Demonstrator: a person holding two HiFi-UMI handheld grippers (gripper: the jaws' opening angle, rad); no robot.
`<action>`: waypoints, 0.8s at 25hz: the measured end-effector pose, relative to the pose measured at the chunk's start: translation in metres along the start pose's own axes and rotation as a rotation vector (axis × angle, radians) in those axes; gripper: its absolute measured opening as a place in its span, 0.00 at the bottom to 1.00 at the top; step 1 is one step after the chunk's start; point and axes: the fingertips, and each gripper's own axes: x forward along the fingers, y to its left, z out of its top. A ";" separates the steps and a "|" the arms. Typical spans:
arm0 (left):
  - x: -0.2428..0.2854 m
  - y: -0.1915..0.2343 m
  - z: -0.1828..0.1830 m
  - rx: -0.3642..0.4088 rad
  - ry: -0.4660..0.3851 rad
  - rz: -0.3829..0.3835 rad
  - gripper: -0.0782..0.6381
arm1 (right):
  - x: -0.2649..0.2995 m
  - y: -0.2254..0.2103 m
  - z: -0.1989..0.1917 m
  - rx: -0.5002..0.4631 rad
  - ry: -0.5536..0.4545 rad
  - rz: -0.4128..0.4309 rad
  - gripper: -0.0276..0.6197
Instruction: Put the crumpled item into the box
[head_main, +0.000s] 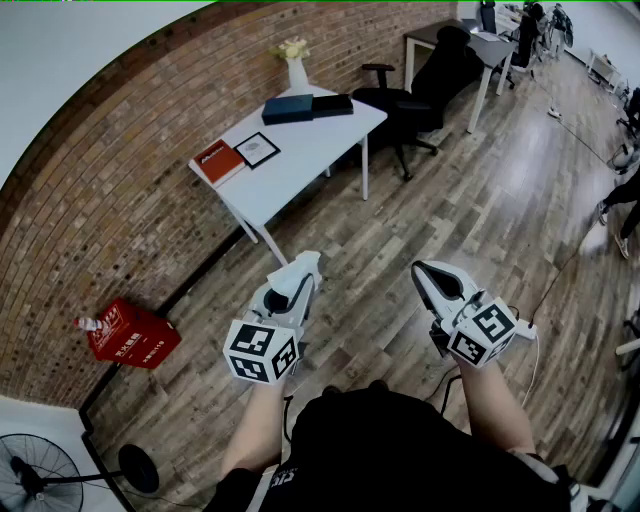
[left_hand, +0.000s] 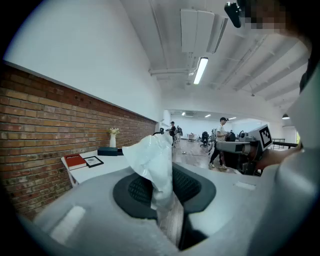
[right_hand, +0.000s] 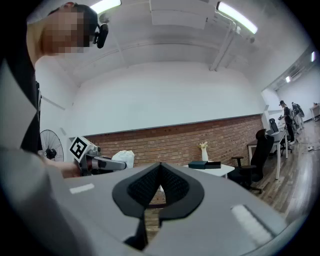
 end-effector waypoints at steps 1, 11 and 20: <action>-0.001 0.002 -0.002 0.000 0.006 0.009 0.22 | -0.001 0.000 -0.004 0.004 0.011 0.000 0.04; -0.012 0.018 0.008 -0.002 -0.009 0.086 0.22 | -0.010 -0.015 -0.008 -0.054 0.025 -0.067 0.04; -0.004 -0.007 0.007 -0.026 -0.009 0.077 0.22 | -0.046 -0.037 -0.004 -0.040 0.001 -0.120 0.04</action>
